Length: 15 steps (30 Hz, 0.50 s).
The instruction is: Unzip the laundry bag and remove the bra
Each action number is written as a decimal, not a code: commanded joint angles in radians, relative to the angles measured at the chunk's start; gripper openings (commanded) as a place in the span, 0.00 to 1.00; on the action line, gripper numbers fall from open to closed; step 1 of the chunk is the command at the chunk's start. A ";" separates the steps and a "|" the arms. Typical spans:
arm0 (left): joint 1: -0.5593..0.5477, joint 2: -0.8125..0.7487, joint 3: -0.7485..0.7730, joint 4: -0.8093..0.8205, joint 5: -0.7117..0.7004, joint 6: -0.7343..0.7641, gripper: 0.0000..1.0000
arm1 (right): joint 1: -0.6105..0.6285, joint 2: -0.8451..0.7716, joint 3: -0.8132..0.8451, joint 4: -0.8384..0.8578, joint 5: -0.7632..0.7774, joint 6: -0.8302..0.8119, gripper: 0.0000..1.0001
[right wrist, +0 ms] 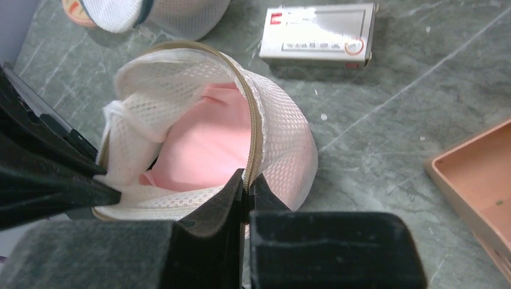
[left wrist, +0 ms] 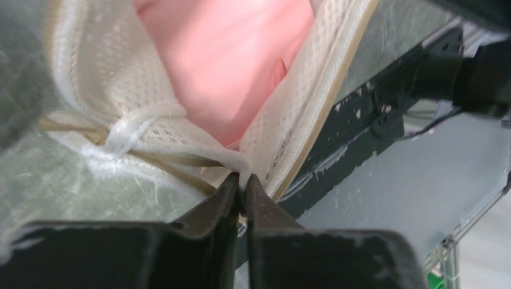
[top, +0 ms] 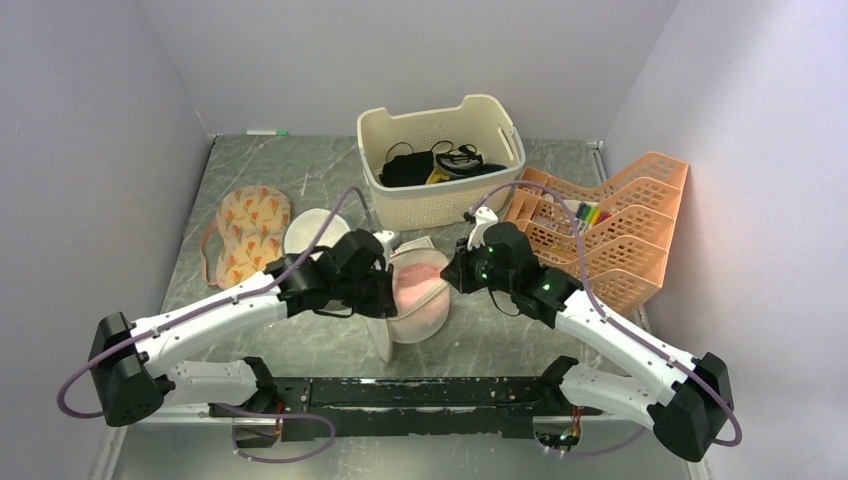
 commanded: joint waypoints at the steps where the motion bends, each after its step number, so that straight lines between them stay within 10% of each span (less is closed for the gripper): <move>1: -0.068 0.008 -0.036 0.014 0.032 -0.008 0.25 | -0.001 -0.041 -0.059 -0.027 -0.015 0.013 0.00; 9: -0.080 0.000 0.005 -0.069 -0.036 -0.013 0.66 | -0.001 -0.091 -0.094 -0.043 -0.026 0.035 0.03; 15: -0.080 -0.003 0.123 -0.169 -0.253 -0.022 0.79 | -0.001 -0.087 -0.003 -0.142 0.045 -0.031 0.31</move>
